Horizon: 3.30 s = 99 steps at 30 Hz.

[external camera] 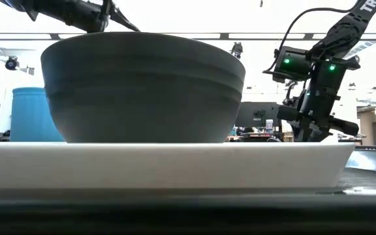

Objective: Set up tray
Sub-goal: Put the gray napkin on the black tray to the right side of the white plate

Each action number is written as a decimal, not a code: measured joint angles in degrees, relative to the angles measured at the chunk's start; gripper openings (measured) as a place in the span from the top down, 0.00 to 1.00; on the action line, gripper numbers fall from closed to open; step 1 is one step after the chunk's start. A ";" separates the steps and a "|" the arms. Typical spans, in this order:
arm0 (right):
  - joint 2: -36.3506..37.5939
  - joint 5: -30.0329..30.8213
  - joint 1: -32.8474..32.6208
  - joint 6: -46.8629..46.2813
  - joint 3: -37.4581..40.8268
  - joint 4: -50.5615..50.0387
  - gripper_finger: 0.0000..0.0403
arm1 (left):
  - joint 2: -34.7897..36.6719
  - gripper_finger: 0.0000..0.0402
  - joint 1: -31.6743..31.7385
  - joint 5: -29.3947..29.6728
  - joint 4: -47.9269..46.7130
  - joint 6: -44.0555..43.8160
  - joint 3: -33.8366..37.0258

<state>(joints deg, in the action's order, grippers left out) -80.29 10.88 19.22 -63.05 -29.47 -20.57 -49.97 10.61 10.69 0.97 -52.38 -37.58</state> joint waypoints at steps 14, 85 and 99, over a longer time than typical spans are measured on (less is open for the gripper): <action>-0.31 -2.77 -0.02 -1.88 -1.86 6.52 0.98 | -28.27 0.70 4.91 -16.87 -1.35 7.34 -16.07; -11.62 -8.69 -52.42 -60.19 -17.39 1.29 0.98 | -22.77 0.70 6.85 -17.63 -32.97 31.80 -20.27; -18.78 -14.62 -53.47 -62.35 -27.99 -9.75 0.89 | -5.99 0.70 6.85 -17.65 -29.14 23.97 -3.55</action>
<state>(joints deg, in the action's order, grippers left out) -99.07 -3.74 -34.25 -125.39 -57.46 -30.32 -55.96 17.45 -6.96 -28.17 -28.41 -41.13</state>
